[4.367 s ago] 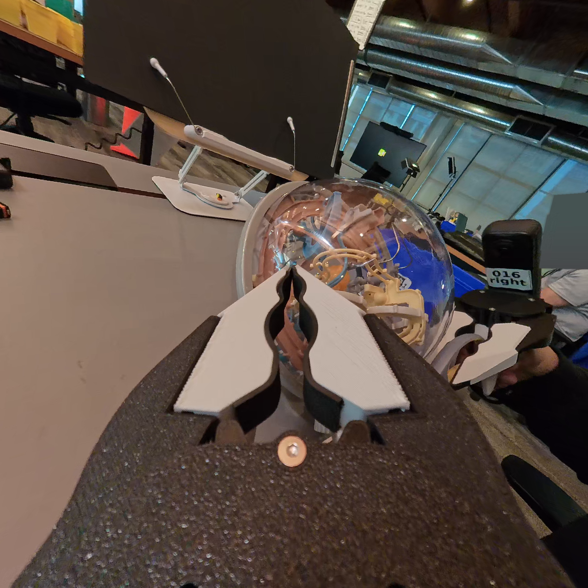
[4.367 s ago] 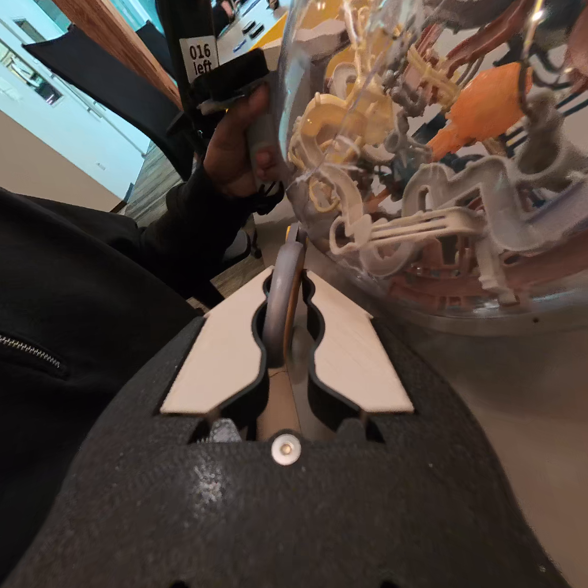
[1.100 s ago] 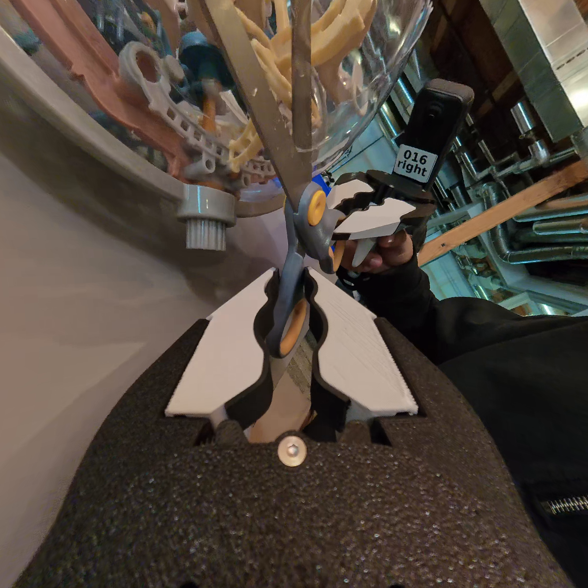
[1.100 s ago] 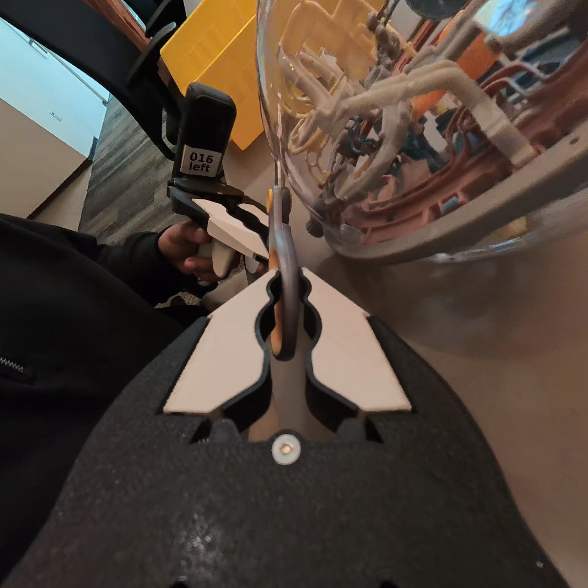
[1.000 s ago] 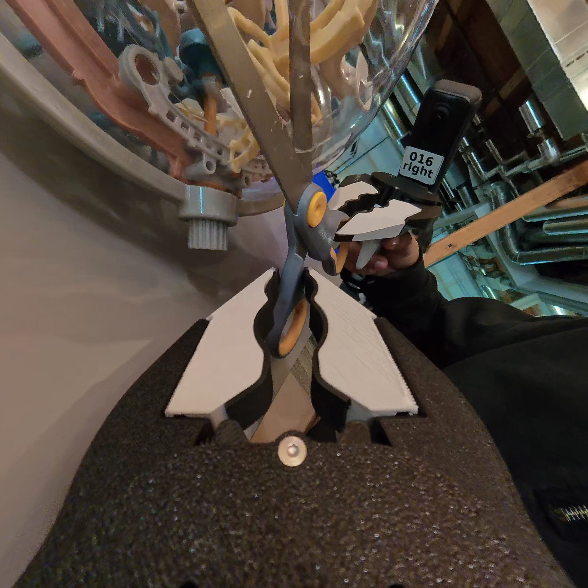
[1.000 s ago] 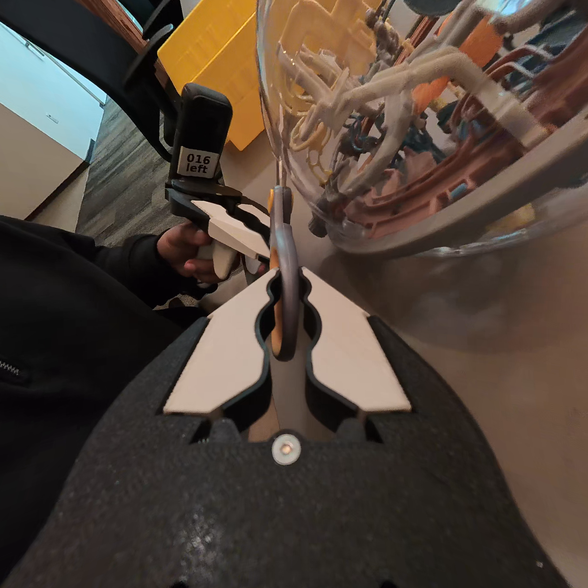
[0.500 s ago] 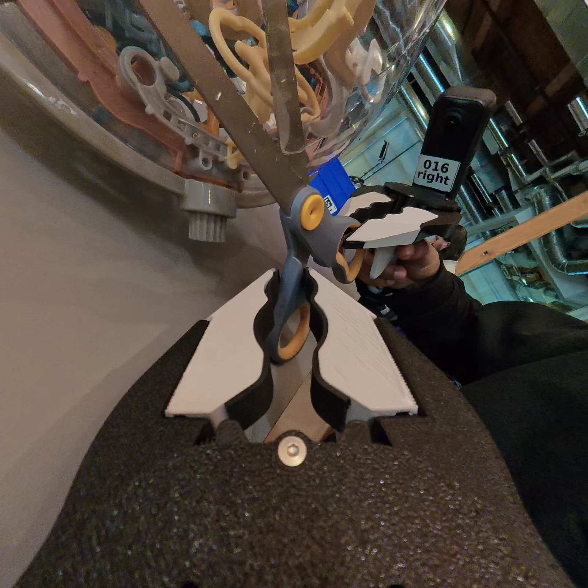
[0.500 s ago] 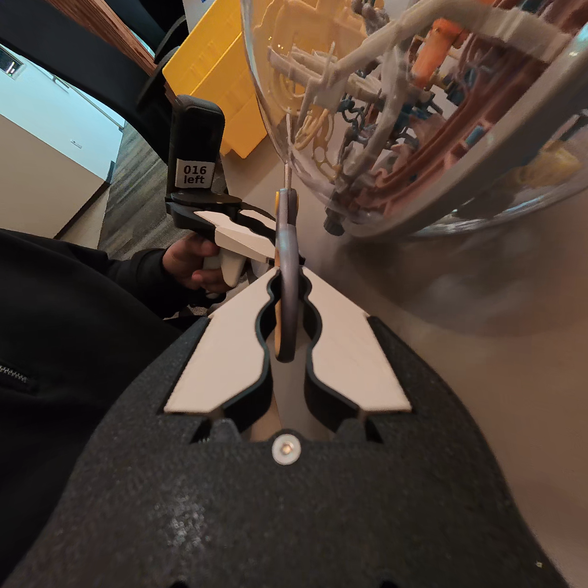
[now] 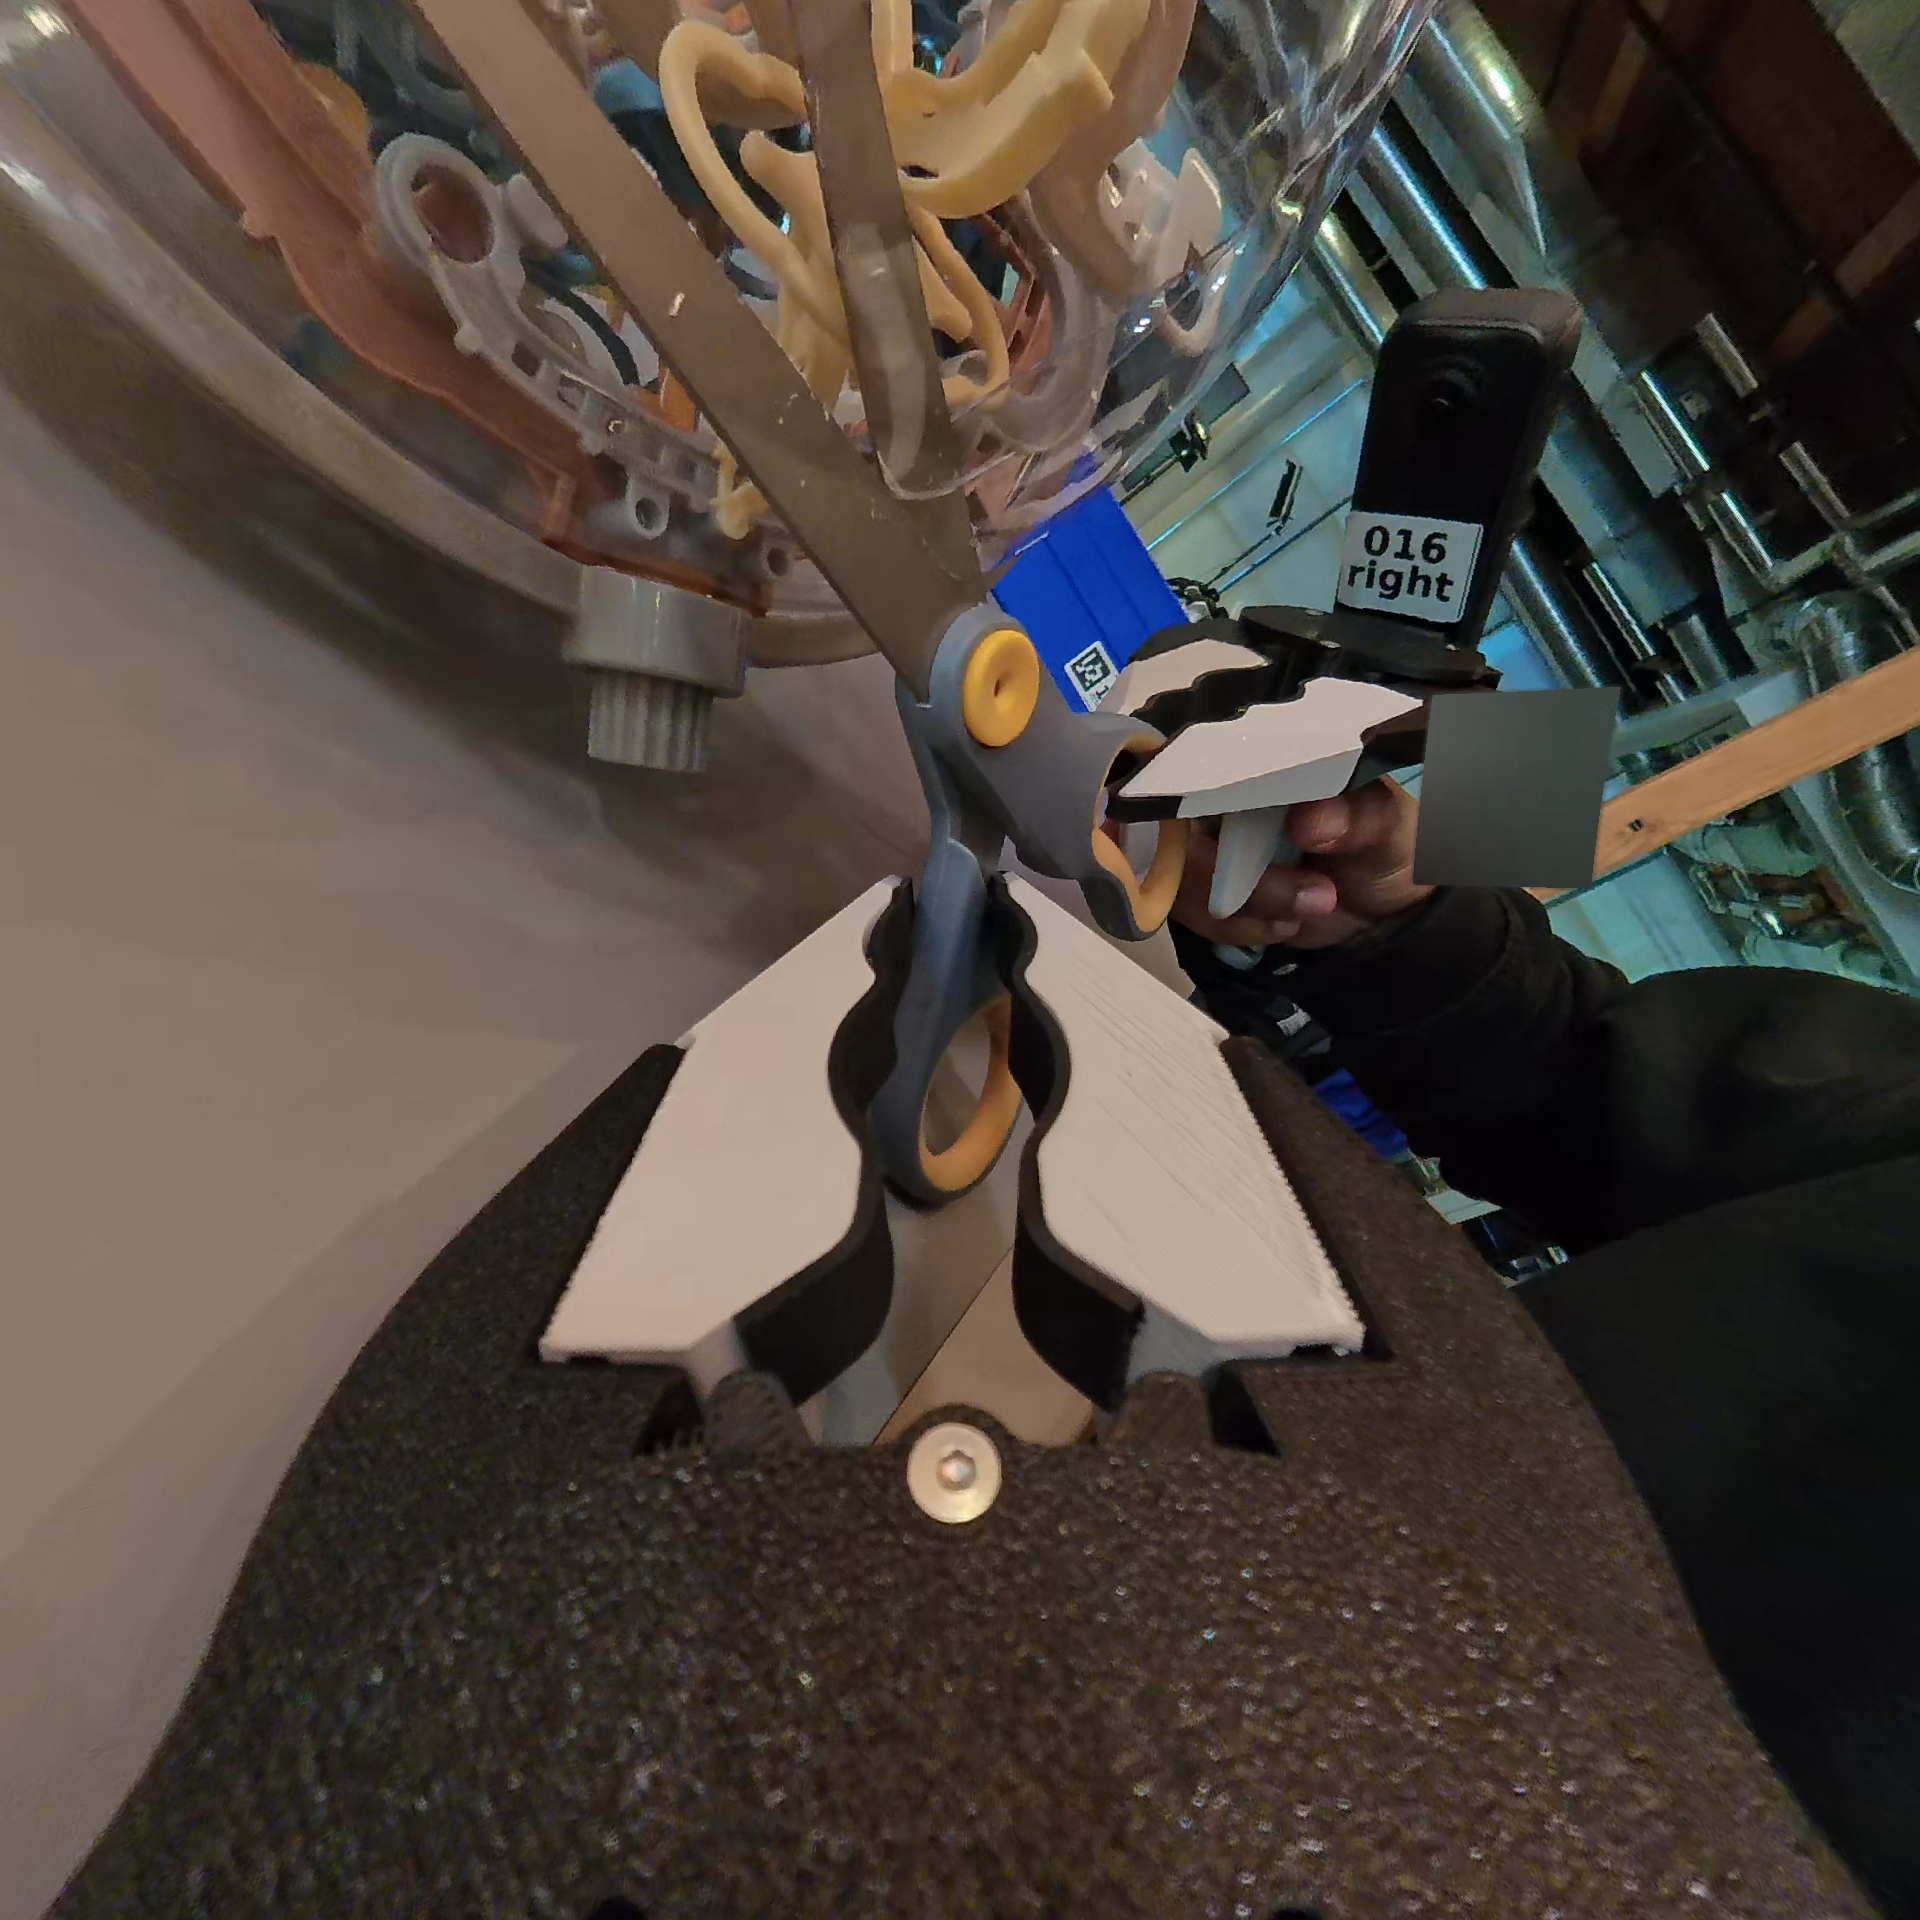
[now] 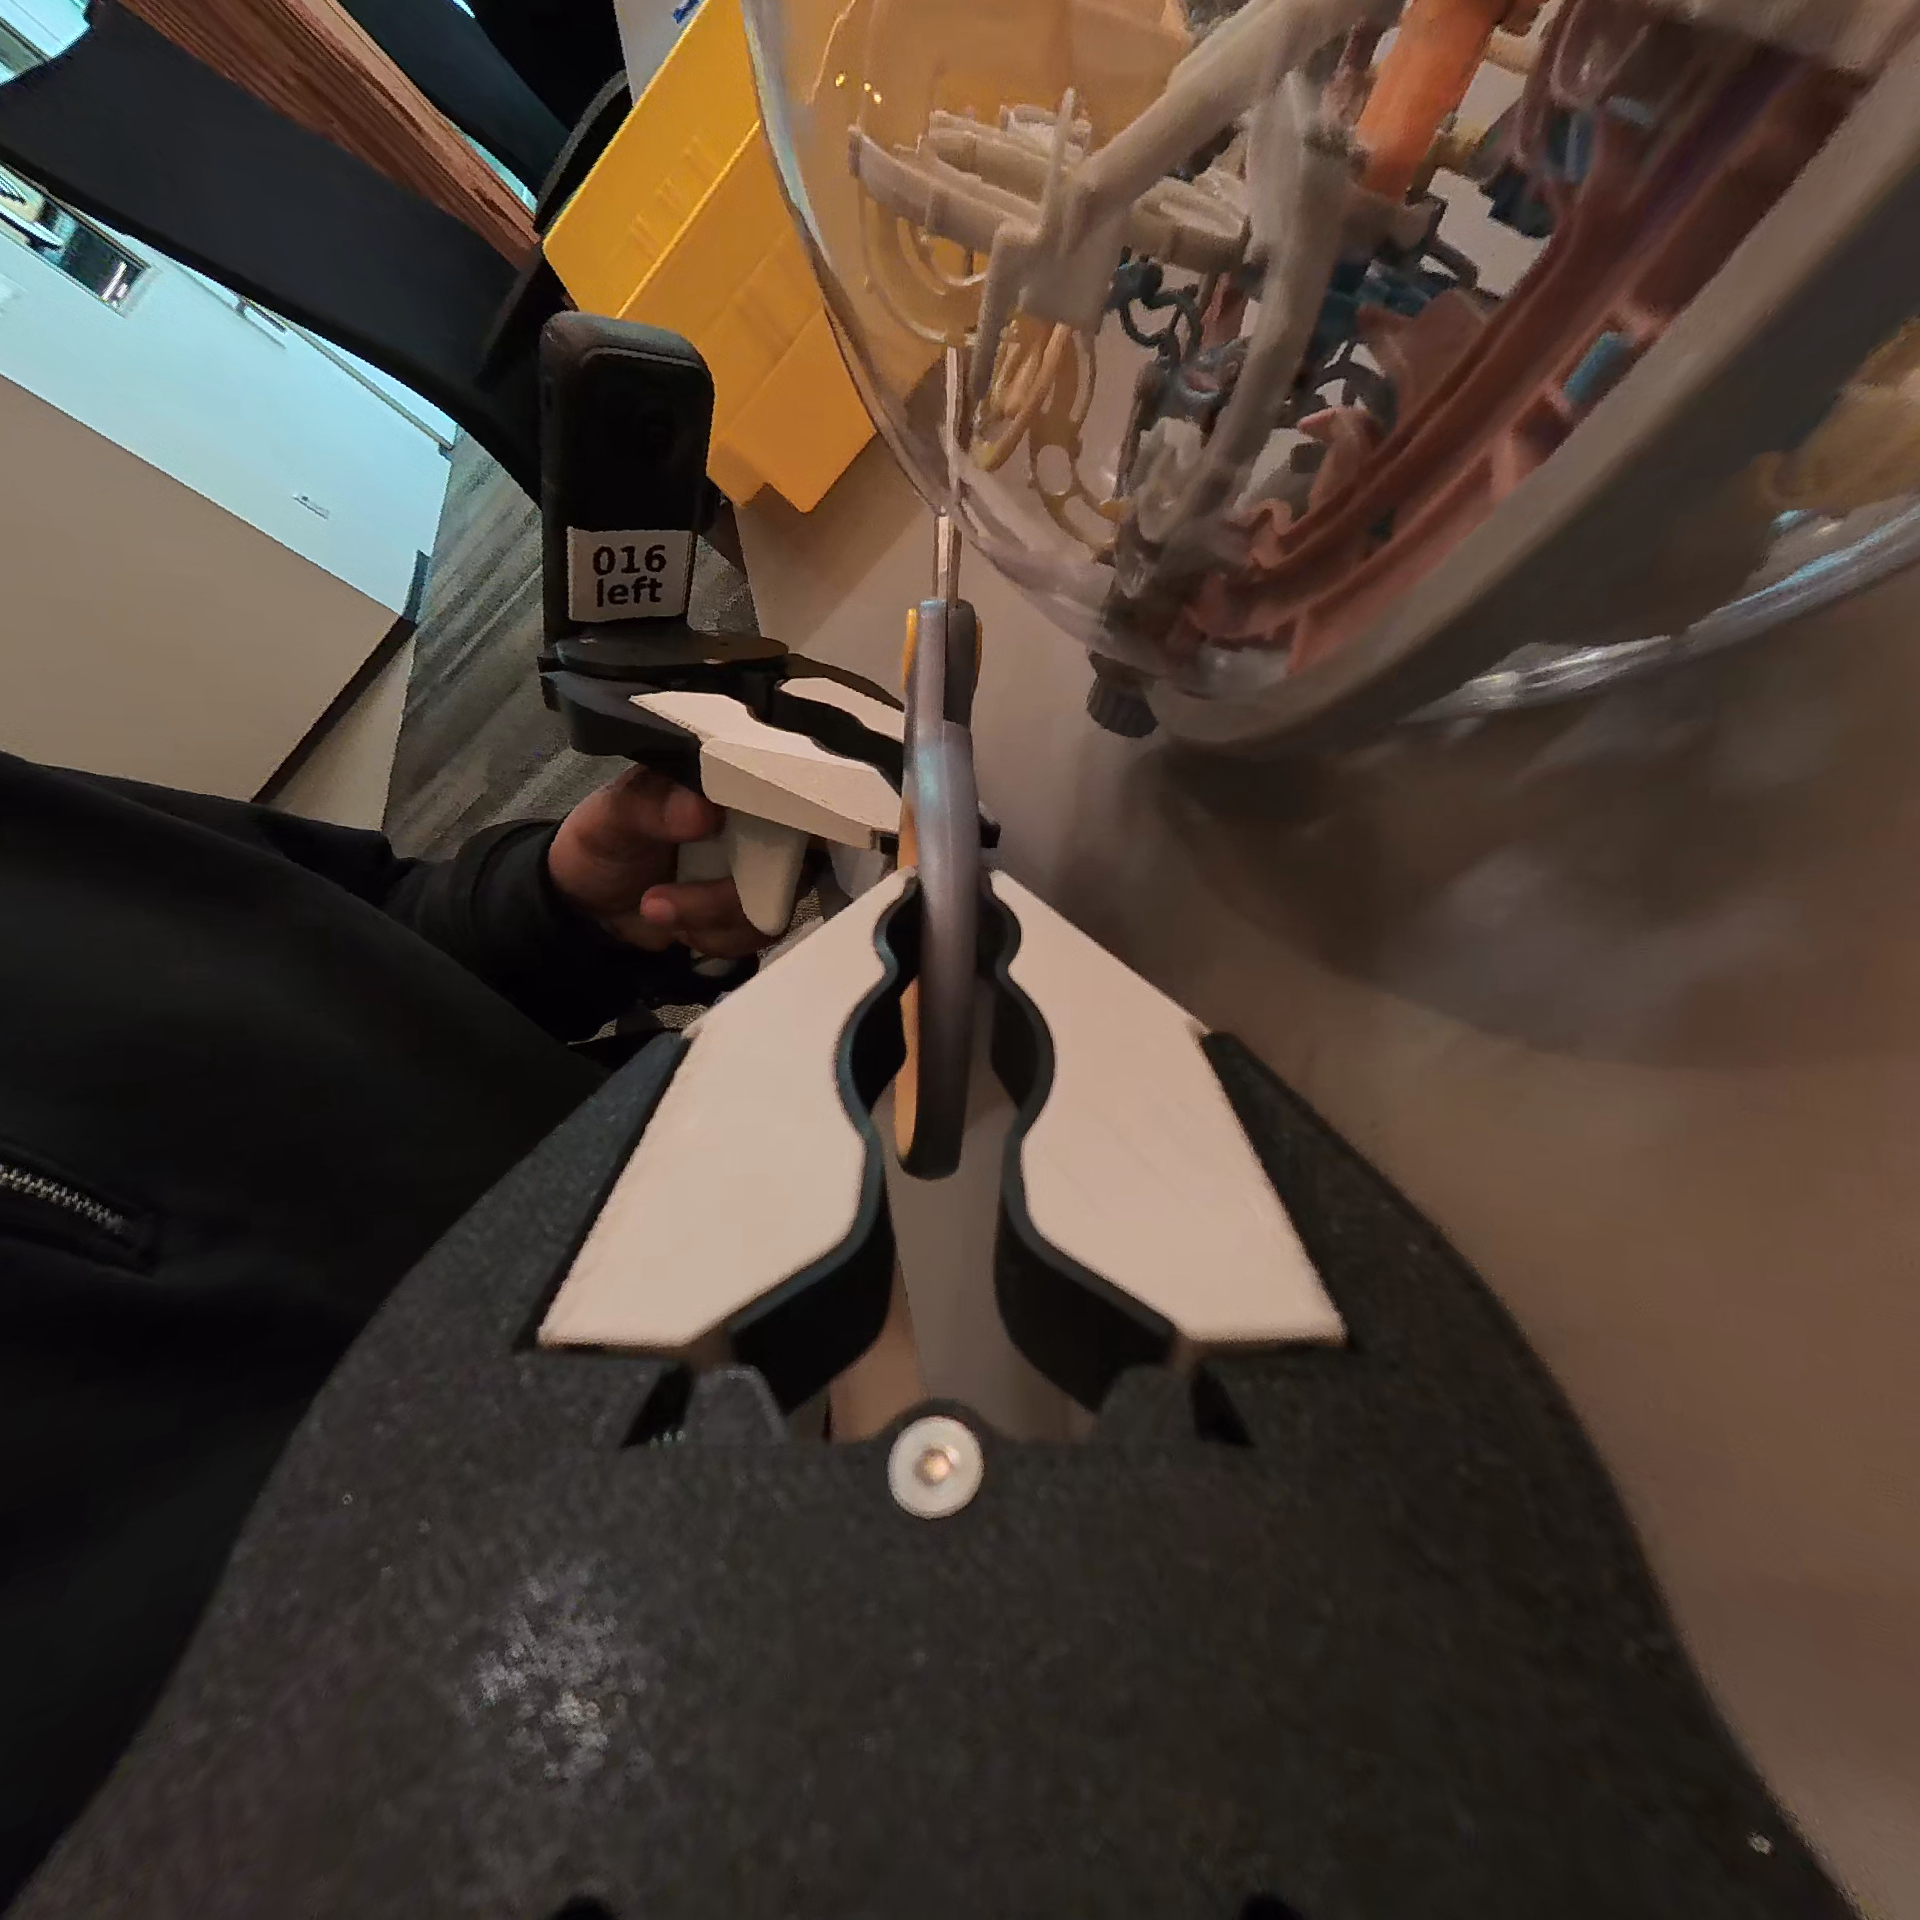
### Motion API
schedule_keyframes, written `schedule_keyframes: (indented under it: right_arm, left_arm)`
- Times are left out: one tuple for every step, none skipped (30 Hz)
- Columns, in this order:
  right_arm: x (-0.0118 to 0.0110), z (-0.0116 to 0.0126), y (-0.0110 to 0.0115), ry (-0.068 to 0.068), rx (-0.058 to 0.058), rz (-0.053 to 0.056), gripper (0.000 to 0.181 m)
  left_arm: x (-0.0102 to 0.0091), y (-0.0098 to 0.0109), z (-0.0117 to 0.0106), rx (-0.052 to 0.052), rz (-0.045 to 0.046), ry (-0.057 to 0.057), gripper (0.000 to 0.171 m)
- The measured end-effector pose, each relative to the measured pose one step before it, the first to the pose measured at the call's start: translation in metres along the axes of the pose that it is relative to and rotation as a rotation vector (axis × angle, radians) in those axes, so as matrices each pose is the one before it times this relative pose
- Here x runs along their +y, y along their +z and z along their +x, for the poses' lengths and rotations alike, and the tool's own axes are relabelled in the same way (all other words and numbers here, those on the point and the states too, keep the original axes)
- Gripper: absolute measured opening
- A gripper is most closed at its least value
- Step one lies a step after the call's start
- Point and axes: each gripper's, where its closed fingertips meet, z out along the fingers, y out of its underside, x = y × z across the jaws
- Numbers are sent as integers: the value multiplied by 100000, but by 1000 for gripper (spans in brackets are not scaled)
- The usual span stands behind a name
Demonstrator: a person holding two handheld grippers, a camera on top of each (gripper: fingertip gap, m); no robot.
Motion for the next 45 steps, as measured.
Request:
schedule_keyframes:
  right_arm:
    - [49,17,7,-189,154,-262,7]
    - [38,9,5,-38,-39,-229,7]
    - [15,-1,9,347,-244,48,7]
    - [0,-5,17,674,-477,159,7]
    - [-13,2,15,562,-443,200,7]
    - [-13,-3,46,218,-201,230,7]
    - [-20,-19,34,155,-308,-177,7]
    - [-9,-13,28,-75,-220,-361,7]
    - [10,-19,18,117,-371,-290,7]
    - [41,-18,9,543,-560,-467,7]
    - [68,-22,-7,800,-664,-462,7]
    - [58,-1,6,563,-471,-399,7]
    - [16,-6,28,397,-307,-199,7]
    - [11,13,22,152,-211,-314,7]
    - [17,0,21,-10,-139,-354,7]
    - [4,-7,34,242,-355,-66,7]
    - [41,-20,19,733,-780,-38,7]
    - [85,16,7,1002,-812,-225,7]
    - [80,53,13,512,-301,-336,7]
    - [83,14,8,210,-190,-543,7]
    - [83,9,10,91,-126,-489,7]
    - [75,-4,-1,211,-190,-371,7]
    - [109,18,8,282,-259,-707,7]
    - [80,15,22,443,-284,-452,7]
    - [46,6,5,493,-517,-249,7]
    - [-5,-12,20,675,-632,57,7]
    - [-6,-13,36,405,-613,-1,7]
    - [-41,-19,50,206,-423,118,7]
    - [-22,-34,30,-57,-277,-184,7]
    - [0,3,18,72,-200,-39,7]
    - [-8,2,20,320,-344,318,6]
    - [1,-1,21,515,-642,97,6]
    - [-8,14,16,274,-361,201,6]
    - [0,1,30,-96,-150,128,6]
    - [-18,-1,30,-112,-121,53,6]
    - [-18,-1,37,34,-186,300,6]
    - [12,-16,22,450,-509,258,6]
    - [47,22,15,560,-495,286,6]
    - [30,-7,16,754,-561,512,6]
    - [24,10,21,220,-249,451,6]
    - [-9,12,28,63,-55,670,6]
    - [-28,-28,43,250,-347,948,6]
    - [-19,-12,20,396,-475,792,6]
    - [-15,9,33,-71,-236,690,6]
    - [-46,0,37,-182,-153,472,6]
  left_arm:
    - [2,-8,-15,-113,43,54,10]
    - [6,-1,-16,-156,22,206,10]
    - [0,10,6,-99,76,217,10]
    - [-12,-3,-13,-149,148,155,10]
    - [2,17,-12,-191,152,73,10]
    - [-15,-3,-28,-203,105,-19,11]
    - [2,-14,-17,-231,156,211,11]
    - [-7,-14,-10,-177,175,318,11]
    - [-5,-10,-8,-24,-25,-44,11]
    - [4,-6,-2,-11,-76,123,11]
    - [29,2,-2,-98,-30,316,11]
    - [21,-1,22,10,-74,214,11]
    - [12,-3,-11,-47,-32,147,10]
    - [-6,3,-20,-136,44,10,10]
    - [-4,-2,-10,-111,-14,24,10]
    - [2,-5,-7,-152,154,249,10]
    - [3,-25,-18,-46,73,84,10]
    - [36,6,13,11,-289,211,10]
    - [33,20,-23,-269,-210,282,10]
    - [18,7,-22,-277,43,249,10]
    - [18,-5,8,5,-165,227,10]
    - [11,1,8,175,-191,-125,10]
    - [11,9,7,-115,99,360,10]
    - [12,-11,-5,-56,22,125,10]
    - [-4,17,5,-20,-18,34,10]
    - [5,0,-6,-69,19,44,10]
    - [1,2,-8,-59,45,84,9]
    - [-11,-22,-25,-154,126,67,10]
    - [-5,-20,-10,-12,-20,-22,10]
    - [15,-12,-1,-15,-155,96,10]
    - [-10,7,-19,-164,124,42,10]
    - [9,8,-11,-99,-9,72,10]
    - [-2,8,-11,10,-101,-186,10]
    - [-6,-3,2,-197,217,221,10]
    - [-3,-12,-17,-66,116,43,10]
    - [-9,-8,-9,-54,7,-91,10]
    - [0,11,-9,-128,66,181,10]
    - [29,-6,10,-41,-138,284,10]
    - [40,8,9,34,-275,213,10]
    - [19,1,18,-32,-15,291,10]
    - [-2,11,1,-87,75,133,10]
    - [-16,0,3,-46,165,-60,10]
    - [-4,-5,-7,-37,81,88,10]
    - [7,7,9,-48,11,91,10]
    - [-5,-7,-6,-195,154,260,10]
